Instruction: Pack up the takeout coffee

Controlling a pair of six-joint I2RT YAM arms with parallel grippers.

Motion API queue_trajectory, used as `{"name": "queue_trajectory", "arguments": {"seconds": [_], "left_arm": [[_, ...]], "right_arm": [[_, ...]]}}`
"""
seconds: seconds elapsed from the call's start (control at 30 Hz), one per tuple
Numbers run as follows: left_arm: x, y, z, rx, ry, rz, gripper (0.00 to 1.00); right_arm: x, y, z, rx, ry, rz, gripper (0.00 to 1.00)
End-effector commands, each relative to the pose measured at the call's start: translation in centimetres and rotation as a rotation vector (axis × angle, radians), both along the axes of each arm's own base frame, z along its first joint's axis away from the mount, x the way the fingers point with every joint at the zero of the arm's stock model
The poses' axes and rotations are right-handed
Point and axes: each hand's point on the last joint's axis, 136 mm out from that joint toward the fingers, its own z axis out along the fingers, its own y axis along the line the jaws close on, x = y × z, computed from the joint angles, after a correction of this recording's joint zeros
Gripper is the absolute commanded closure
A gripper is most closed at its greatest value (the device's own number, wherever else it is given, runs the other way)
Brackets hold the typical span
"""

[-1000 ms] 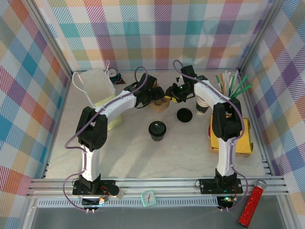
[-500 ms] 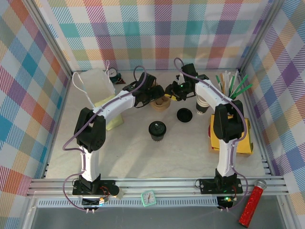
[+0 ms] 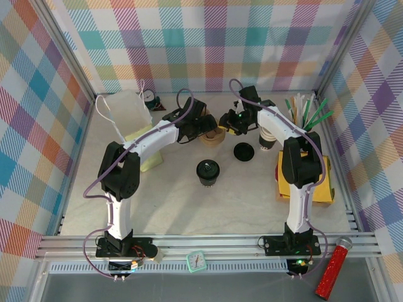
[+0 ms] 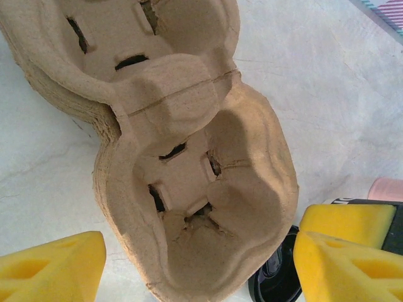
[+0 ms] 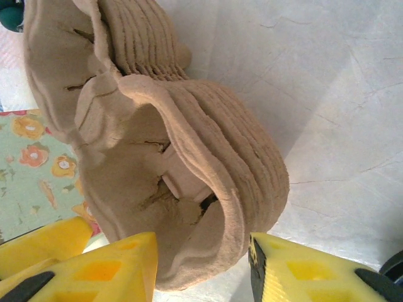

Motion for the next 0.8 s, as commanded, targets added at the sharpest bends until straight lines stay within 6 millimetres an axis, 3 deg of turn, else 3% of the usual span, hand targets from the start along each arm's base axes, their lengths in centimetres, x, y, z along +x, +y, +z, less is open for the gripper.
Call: {"name": "queue_trajectory", "arguments": {"seconds": [0.0, 0.5, 0.77], "left_arm": [[0.0, -0.1, 0.5, -0.013, -0.003, -0.004, 0.22], [0.0, -0.5, 0.1, -0.025, 0.007, -0.018, 0.22], [0.0, -0.8, -0.3, -0.031, 0.019, -0.029, 0.22]], "right_arm": [[0.0, -0.3, 0.4, -0.019, -0.029, 0.014, 0.56], [0.4, 0.9, -0.4, 0.023, -0.007, 0.062, 0.57], [0.3, 1.8, 0.4, 0.070, -0.026, 0.093, 0.59]]}}
